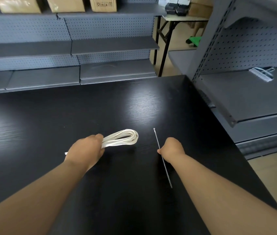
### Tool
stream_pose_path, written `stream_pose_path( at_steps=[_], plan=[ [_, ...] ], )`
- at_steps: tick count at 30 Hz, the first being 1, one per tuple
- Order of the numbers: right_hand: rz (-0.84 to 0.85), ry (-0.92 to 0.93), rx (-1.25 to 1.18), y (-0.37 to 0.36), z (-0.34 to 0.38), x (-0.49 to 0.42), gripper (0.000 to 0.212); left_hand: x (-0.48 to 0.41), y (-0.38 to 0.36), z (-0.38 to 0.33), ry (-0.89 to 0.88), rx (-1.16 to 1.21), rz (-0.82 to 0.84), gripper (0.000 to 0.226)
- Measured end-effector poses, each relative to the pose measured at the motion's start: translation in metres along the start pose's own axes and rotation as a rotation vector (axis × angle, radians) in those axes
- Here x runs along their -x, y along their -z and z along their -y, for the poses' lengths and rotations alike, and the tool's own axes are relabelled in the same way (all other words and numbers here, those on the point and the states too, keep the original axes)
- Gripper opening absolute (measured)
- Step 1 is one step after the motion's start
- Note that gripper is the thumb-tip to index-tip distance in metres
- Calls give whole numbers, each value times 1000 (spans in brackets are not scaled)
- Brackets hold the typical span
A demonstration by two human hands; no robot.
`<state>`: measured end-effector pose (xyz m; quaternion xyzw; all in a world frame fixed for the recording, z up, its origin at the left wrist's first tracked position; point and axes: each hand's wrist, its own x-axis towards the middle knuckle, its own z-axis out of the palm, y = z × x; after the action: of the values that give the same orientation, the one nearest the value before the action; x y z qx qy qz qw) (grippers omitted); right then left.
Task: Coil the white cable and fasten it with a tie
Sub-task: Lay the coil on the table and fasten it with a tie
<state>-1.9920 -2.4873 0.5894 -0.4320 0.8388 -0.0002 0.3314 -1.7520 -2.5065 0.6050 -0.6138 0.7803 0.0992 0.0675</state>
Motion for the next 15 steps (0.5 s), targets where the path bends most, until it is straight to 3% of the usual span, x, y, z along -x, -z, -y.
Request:
stream_pose_path(
  at_steps=[9, 11, 15],
  plan=[
    [67, 45, 119, 2, 8, -3, 23, -8, 3, 4, 7, -4, 7, 10],
    [60, 50, 95, 3, 9, -4, 13, -10, 5, 6, 8, -5, 2, 9],
    [0, 101, -144, 2, 11, -7, 36, -12, 8, 14, 20, 0, -16, 10]
  ],
)
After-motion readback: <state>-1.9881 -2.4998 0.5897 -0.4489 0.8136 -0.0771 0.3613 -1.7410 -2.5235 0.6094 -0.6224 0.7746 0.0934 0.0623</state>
